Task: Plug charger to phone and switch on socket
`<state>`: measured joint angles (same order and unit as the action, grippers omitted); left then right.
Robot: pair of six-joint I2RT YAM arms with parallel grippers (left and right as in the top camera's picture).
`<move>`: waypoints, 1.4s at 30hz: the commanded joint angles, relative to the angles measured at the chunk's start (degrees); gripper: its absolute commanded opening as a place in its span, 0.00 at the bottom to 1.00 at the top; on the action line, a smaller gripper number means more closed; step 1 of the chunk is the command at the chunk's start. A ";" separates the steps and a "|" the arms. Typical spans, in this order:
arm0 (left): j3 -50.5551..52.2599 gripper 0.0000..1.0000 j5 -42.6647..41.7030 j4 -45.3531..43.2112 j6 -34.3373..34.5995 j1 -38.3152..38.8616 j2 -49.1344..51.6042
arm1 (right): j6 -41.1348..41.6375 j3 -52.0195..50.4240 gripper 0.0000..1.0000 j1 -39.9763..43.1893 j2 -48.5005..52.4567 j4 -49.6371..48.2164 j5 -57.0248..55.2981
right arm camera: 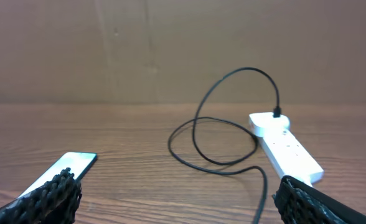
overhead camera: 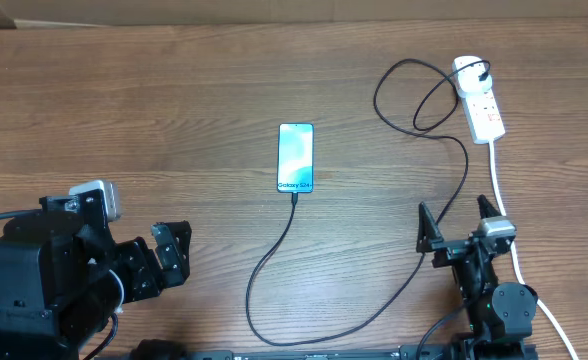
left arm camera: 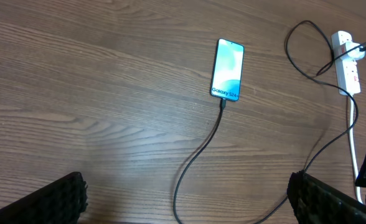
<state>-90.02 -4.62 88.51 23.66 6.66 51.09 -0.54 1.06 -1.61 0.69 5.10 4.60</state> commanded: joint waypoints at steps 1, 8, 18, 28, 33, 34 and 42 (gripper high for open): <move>0.00 1.00 0.61 -0.04 0.35 0.11 0.17 | 0.02 -0.59 1.00 -0.31 -0.55 -0.09 -2.62; -0.02 1.00 0.61 -0.04 0.35 0.11 0.17 | -2.75 -0.59 1.00 -0.31 -0.57 -0.02 -3.08; -0.02 0.99 0.61 -0.04 0.35 0.11 0.17 | -2.73 -0.59 1.00 -0.33 -0.57 0.00 -3.45; -0.02 1.00 0.61 -0.04 0.35 0.11 0.17 | -2.73 -0.59 1.00 -0.31 -0.52 -0.24 -3.48; -0.02 1.00 0.61 -0.04 0.35 0.11 0.17 | -2.73 -0.59 1.00 -0.31 -0.52 -0.24 -3.45; -0.02 0.99 0.61 -0.04 0.35 0.11 0.17 | -2.73 -0.57 1.00 -0.31 -0.52 -0.26 -3.45; 0.00 1.00 0.61 -0.04 0.35 0.11 0.17 | -2.73 -0.59 1.00 -0.31 -0.52 -0.26 -3.45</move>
<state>-90.02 -4.62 88.51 23.66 6.66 51.09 -3.03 1.06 -1.61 0.69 5.17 1.89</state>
